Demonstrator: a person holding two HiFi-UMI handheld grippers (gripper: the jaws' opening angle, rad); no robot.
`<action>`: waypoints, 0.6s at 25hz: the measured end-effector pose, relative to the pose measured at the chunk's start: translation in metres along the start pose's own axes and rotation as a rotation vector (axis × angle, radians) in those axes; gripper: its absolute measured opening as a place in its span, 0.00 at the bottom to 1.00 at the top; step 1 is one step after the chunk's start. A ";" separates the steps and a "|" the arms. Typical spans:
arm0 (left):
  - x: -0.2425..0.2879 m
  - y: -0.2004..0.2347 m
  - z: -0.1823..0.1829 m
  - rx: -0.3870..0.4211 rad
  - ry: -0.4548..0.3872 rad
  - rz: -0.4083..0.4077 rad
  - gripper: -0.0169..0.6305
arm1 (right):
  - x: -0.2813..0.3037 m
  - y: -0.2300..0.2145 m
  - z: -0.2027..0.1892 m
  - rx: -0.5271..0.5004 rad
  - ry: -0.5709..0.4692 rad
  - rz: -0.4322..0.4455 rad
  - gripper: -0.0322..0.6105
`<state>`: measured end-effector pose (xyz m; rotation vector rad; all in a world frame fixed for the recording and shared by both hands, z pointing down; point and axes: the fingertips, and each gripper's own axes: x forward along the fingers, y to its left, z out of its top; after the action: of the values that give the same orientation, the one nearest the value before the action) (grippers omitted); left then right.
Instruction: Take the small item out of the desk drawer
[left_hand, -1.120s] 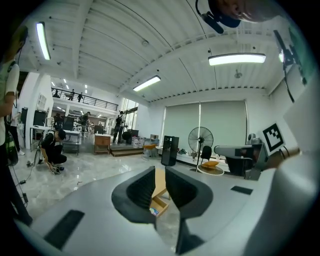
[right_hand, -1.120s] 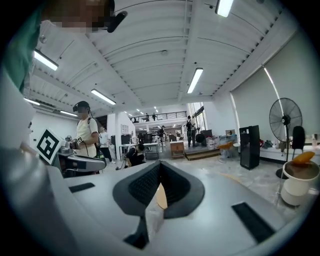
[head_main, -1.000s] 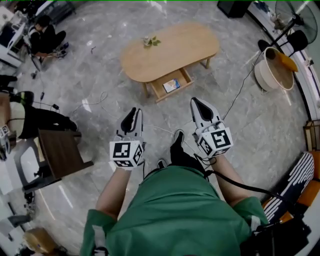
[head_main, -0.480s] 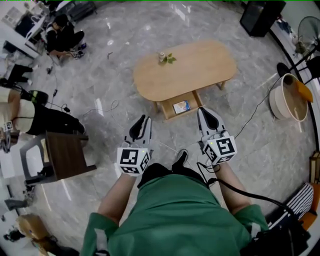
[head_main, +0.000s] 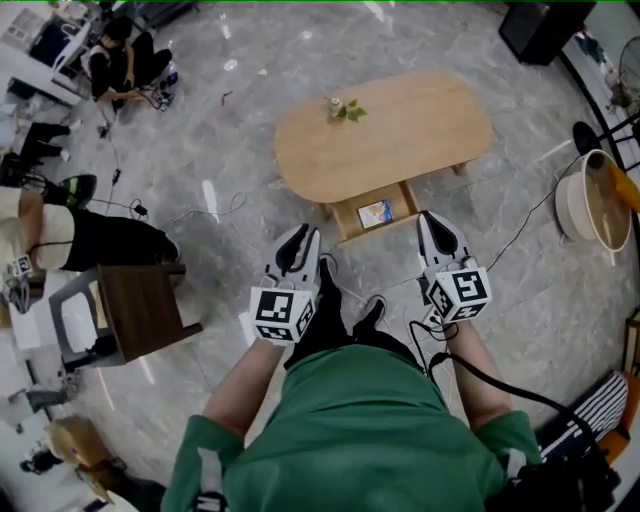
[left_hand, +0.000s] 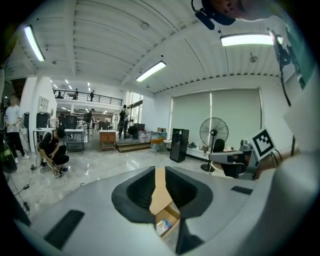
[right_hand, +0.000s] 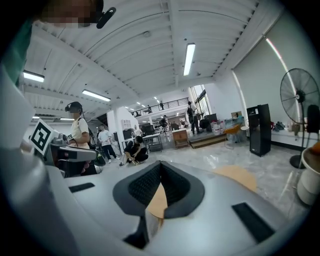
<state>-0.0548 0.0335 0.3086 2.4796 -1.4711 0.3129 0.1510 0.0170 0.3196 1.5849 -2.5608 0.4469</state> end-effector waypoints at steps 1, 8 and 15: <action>0.010 0.003 -0.002 -0.006 0.005 -0.012 0.14 | 0.006 -0.006 -0.003 0.001 0.011 -0.012 0.08; 0.069 0.028 -0.006 0.001 0.050 -0.126 0.14 | 0.049 -0.045 -0.021 0.028 0.097 -0.112 0.09; 0.116 0.066 -0.016 -0.003 0.110 -0.234 0.14 | 0.096 -0.069 -0.048 0.045 0.199 -0.213 0.09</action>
<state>-0.0592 -0.0877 0.3655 2.5540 -1.1250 0.3938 0.1652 -0.0800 0.4016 1.7092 -2.2248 0.6089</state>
